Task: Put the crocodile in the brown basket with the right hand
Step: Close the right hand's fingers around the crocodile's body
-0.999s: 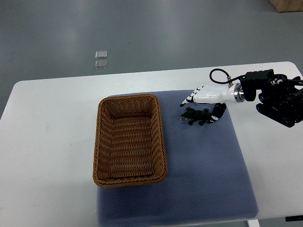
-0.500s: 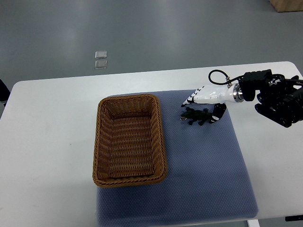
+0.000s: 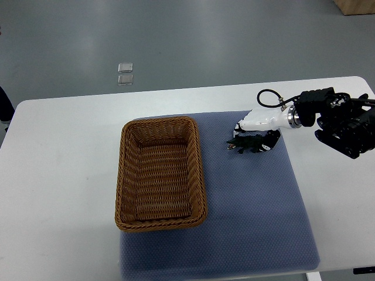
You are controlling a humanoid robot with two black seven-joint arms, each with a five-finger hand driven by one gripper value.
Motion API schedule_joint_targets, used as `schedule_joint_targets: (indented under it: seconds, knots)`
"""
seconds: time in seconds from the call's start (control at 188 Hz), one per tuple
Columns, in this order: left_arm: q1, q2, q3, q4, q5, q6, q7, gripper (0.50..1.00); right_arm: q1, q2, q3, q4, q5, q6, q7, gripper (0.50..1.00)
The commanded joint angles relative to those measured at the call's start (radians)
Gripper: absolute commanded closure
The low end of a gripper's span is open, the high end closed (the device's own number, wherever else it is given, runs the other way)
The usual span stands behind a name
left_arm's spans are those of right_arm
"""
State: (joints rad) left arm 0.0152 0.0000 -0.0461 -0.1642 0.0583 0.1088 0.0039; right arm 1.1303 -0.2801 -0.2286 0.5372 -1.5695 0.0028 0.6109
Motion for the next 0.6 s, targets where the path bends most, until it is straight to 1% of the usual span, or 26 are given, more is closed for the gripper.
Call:
schedule_joint_targets:
  seconds: [0.0, 0.048, 0.17, 0.595]
  knots:
    - [0.0, 0.0, 0.0, 0.0, 0.0, 0.0, 0.001, 0.5, 0.0, 0.002, -0.001, -0.002, 0.0, -0.001, 0.0, 0.899]
    - [0.0, 0.0, 0.0, 0.0, 0.0, 0.0, -0.001, 0.5, 0.002, 0.002, -0.001, -0.002, 0.0, -0.001, 0.0, 0.928]
    - [0.0, 0.0, 0.0, 0.0, 0.0, 0.0, -0.001, 0.5, 0.008, 0.002, 0.0, -0.002, 0.002, -0.001, 0.0, 0.951]
    - [0.0, 0.0, 0.0, 0.0, 0.0, 0.0, -0.001, 0.5, 0.016, 0.001, 0.011, -0.002, 0.014, -0.001, 0.0, 0.951]
